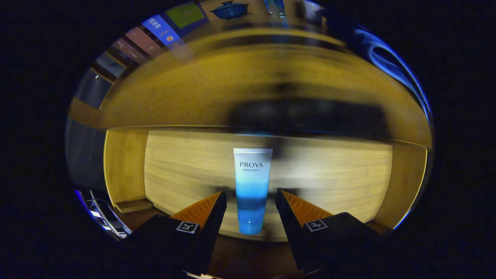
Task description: Pull open the drawer, take out the items inside it, and place them on the countertop above the cabinet.
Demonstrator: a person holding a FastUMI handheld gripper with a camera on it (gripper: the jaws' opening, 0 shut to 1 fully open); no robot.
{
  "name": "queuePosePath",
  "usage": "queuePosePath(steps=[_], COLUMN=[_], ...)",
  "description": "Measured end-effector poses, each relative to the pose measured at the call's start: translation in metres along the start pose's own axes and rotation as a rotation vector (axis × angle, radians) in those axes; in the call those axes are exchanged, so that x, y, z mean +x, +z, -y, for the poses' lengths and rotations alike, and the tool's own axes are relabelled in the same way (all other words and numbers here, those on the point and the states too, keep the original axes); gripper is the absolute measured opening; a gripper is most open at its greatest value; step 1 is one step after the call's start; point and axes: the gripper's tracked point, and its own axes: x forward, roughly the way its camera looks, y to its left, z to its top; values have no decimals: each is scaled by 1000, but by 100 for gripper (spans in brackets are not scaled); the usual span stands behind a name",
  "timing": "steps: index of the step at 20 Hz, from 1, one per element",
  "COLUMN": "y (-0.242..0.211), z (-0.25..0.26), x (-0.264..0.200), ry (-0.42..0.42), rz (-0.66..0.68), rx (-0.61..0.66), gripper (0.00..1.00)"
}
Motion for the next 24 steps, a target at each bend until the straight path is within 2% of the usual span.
queuePosePath(steps=[1,3,4,5,6,7,8,9,17,21,24], y=[2,1,6,-2,-4,-5,-5,-10,-12,14,52], z=[5,6,3,3,4,2,2,-4,-22,-30,-26], x=[3,8,-4,2,2,-2,-7,-6,-98,-146,-163], ry=[-39,-54,-63,-77,-81,-82,-58,-24,99,162,159], rz=[0,-21,-27,-30,-35,-30,-31,-10,55,109,162], rx=[-10,-18,-23,-37,-51,-61,-46,-18,-28,-7,27], gripper=[77,62,55,56,49,41,41,28,27,27,27])
